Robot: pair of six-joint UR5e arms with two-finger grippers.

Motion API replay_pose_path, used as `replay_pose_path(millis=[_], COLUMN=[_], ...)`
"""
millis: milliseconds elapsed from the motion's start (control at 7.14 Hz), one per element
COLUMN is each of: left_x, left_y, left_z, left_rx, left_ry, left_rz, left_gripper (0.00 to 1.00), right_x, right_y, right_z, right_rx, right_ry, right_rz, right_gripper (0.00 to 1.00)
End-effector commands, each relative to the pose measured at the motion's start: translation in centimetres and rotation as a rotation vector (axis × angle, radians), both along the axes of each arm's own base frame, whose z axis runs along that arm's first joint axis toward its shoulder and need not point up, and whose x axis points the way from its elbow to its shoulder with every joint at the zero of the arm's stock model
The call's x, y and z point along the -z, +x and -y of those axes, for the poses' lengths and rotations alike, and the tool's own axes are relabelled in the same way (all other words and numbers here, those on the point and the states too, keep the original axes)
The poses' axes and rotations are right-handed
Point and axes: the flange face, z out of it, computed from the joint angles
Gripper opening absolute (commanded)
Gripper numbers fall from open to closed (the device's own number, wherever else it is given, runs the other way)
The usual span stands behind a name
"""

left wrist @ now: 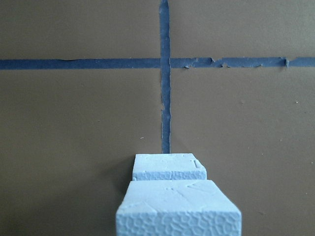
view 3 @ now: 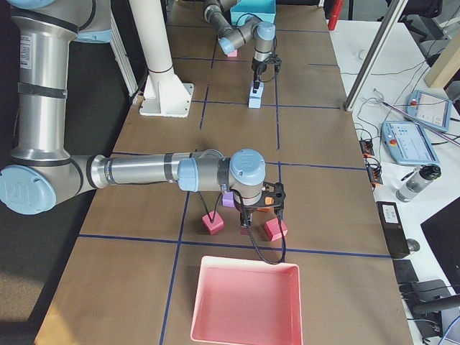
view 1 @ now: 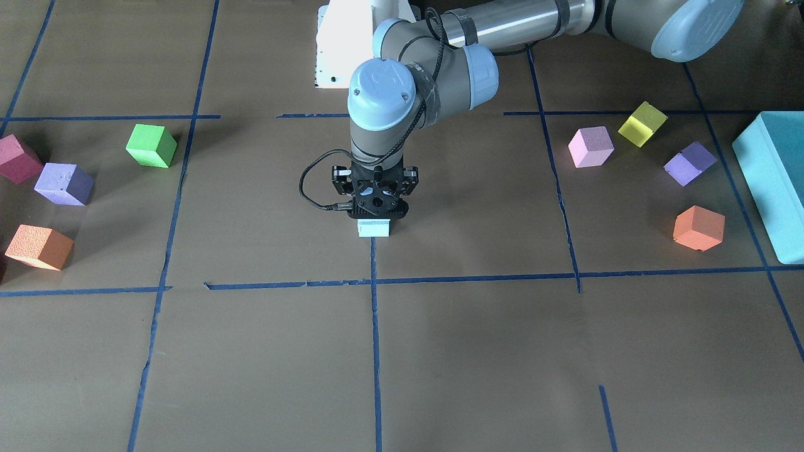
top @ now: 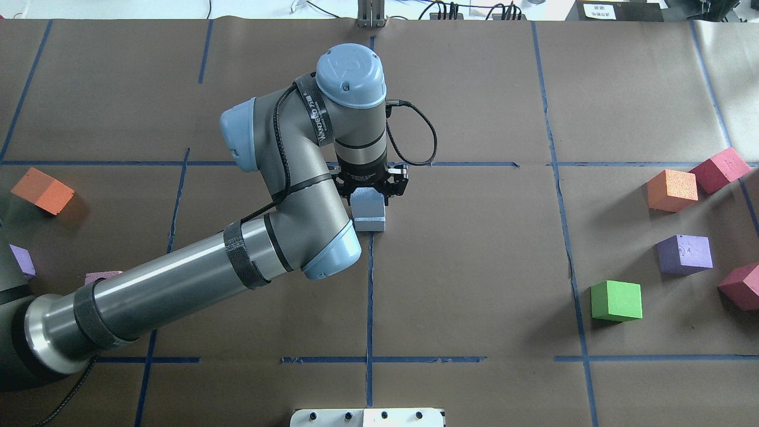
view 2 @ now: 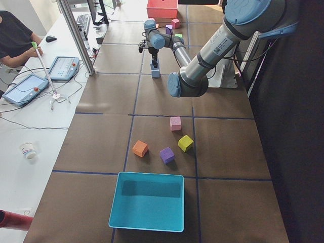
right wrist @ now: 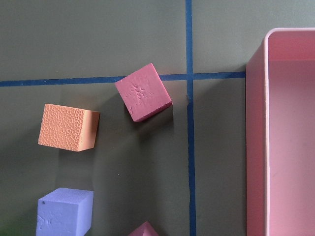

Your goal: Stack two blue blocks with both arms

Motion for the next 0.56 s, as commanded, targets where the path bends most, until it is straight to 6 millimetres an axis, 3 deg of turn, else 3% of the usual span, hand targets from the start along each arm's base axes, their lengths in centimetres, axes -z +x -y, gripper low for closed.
replay_pose_path(millis=[0,420], left_x=[0.10,0.41], left_y=[0.61,0.43], left_z=[0.52,0.55], left_rx=[0.048,0.050], left_ry=[-0.028,-0.024], left_rz=[-0.013,-0.018], left_gripper=[1.00,1.00], right_x=[-0.07,-0.21], right_y=[0.00,0.00], right_z=[-0.03,-0.10], right_rx=[-0.001,0.000], right_ry=[-0.003,-0.005], right_rz=[0.000,0.000], right_gripper=[1.00,1.00])
